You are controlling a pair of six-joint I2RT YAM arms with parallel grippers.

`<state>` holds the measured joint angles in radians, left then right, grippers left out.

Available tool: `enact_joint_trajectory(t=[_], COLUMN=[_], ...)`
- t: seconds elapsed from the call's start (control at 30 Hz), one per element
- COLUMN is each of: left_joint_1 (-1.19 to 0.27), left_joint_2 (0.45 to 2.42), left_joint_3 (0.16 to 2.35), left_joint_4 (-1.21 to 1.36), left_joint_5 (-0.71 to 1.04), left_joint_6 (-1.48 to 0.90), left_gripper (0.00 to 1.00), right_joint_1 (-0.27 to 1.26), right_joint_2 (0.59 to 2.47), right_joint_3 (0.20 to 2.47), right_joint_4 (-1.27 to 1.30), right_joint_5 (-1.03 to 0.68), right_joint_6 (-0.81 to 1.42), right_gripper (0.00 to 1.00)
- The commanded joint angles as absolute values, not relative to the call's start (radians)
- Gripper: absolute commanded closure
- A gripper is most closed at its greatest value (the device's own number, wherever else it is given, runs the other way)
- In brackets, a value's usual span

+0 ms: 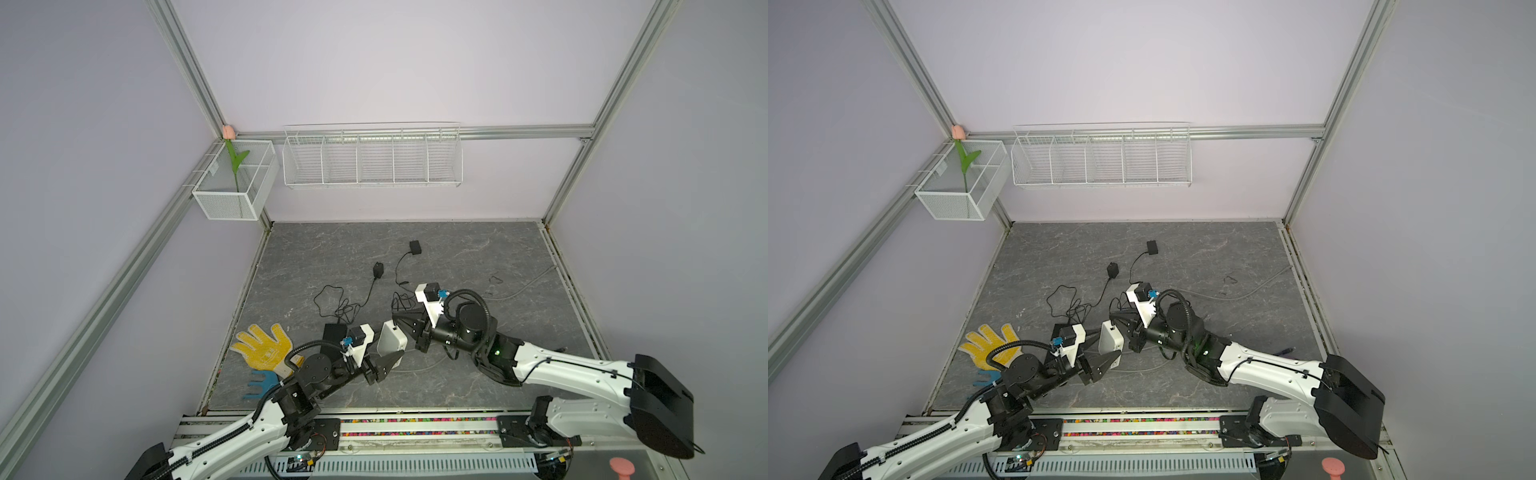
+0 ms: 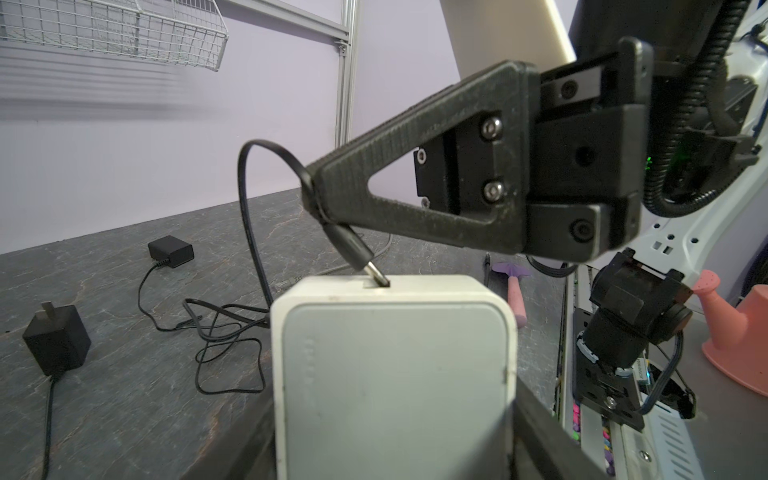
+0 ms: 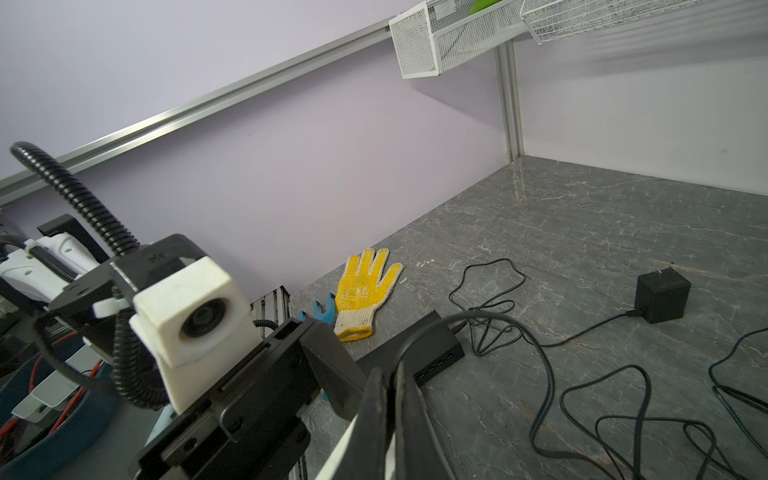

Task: Insert the plug into the switch port
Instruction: 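Push the plug further into the port while the left gripper holds the router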

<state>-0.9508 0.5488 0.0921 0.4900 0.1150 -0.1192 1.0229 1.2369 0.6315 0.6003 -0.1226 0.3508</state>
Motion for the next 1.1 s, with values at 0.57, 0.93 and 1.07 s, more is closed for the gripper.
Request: enact_joint_trajectory(t=[0.57,0.93,1.07], left_joint_1=[-0.942,-0.943,-0.943], left_joint_2=[0.504,0.516,0.511], left_joint_3=[0.134,0.135,0.128], left_joint_4=[0.762,0.755,0.695], left_joint_5=[-0.028,-0.026,-0.047], left_joint_6=[-0.11,-0.105,-0.081], left_gripper=[1.0,1.0,1.0], right_joint_1=[1.042,1.044,1.044], right_joint_2=[1.229,1.24,1.218], right_joint_3=[0.548,0.549,0.565], right_joint_4=[0.402,0.417,0.381], right_joint_5=[-0.158,-0.175,-0.133], right_joint_6=[0.325,0.325,0.313], right_gripper=[0.93,0.93,0.93])
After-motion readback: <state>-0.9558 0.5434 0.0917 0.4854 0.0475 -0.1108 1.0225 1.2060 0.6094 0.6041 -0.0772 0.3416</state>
